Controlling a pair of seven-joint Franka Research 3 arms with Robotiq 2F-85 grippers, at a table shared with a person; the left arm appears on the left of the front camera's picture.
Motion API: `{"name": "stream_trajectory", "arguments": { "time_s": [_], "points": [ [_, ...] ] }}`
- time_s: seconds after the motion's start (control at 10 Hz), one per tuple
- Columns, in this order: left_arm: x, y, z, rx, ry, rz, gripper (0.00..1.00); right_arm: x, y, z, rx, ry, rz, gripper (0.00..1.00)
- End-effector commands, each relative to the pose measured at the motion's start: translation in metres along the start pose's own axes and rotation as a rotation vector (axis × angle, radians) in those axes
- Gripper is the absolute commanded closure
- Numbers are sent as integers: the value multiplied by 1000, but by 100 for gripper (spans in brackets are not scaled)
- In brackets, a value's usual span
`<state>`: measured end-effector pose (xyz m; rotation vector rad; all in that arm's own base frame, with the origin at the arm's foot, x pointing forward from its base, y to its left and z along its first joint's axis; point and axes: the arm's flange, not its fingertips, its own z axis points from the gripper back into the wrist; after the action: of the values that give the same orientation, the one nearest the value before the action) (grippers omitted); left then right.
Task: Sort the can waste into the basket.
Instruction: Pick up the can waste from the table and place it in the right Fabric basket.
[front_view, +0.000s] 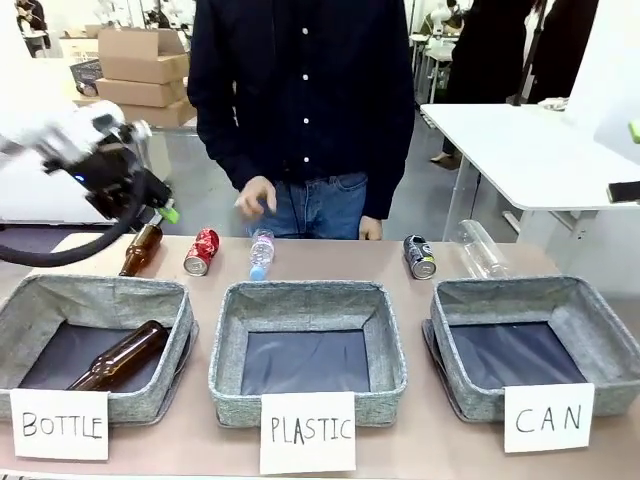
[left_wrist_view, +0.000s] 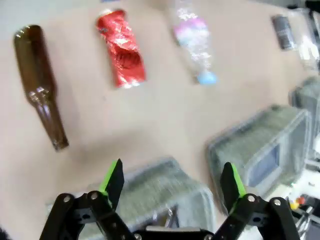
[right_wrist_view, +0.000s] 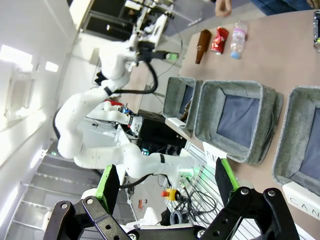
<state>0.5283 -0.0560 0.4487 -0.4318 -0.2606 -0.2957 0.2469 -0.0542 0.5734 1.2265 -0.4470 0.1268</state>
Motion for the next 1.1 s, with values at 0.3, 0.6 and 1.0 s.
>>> {"name": "stream_trajectory", "arguments": {
  "time_s": [0.3, 0.6, 1.0],
  "points": [
    [81, 35, -73, 204, 125, 127, 0, 3, 1, -1, 21, -11, 27, 0],
    [102, 48, -112, 235, 81, 126, 0, 3, 1, -1, 21, -11, 27, 0],
    [108, 59, -149, 197, 148, 145, 0, 3, 1, -1, 21, -11, 27, 0]
  ]
}}
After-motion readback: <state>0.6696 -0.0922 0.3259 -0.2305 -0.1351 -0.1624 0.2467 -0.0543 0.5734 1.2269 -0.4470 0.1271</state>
